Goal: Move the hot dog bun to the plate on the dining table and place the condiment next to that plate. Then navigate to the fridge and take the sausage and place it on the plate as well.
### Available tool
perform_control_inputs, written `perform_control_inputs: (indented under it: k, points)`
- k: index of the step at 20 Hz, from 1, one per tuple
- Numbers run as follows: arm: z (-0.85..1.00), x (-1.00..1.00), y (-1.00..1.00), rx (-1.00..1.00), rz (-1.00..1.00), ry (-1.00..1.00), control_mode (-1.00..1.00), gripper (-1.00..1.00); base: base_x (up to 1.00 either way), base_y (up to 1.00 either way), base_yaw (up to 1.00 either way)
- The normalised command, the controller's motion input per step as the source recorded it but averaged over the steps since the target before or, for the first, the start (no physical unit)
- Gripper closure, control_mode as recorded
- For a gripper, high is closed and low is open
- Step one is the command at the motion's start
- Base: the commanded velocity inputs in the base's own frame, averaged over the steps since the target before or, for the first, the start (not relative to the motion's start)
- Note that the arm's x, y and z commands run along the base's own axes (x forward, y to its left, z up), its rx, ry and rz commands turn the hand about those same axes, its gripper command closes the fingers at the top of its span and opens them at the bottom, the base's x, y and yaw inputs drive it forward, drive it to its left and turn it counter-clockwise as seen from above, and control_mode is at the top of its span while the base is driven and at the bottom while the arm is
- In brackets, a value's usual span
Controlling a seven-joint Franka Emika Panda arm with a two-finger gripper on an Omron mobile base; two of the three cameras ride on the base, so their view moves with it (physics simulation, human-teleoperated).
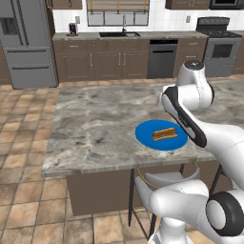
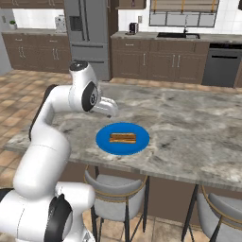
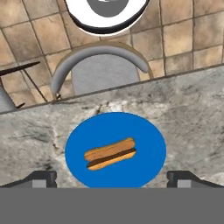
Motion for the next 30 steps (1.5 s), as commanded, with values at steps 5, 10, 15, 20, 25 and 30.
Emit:
perform_control_inputs:
  k: [5,10,15,20,25,30]
  points:
    - [0.02,-0.22,0.00,-0.01,0.02,-0.05,-1.00,-1.00,0.00,0.00,0.00]
    - [-0.02,-0.16,0.00,0.00,0.02,-0.01,1.00,-1.00,-0.05,0.02,0.01]
    - [0.00,0.00,0.00,0.00,0.00,0.00,1.00,-1.00,-0.56,0.00,0.05]
    - [0.00,0.00,0.00,0.00,0.00,0.00,1.00,-1.00,-0.74,0.14,0.08]
    - [0.00,0.00,0.00,0.00,0.00,0.00,1.00,-1.00,-0.46,0.91,0.00]
    - [0.00,0.00,0.00,0.00,0.00,0.00,1.00,-1.00,-0.29,1.00,0.00]
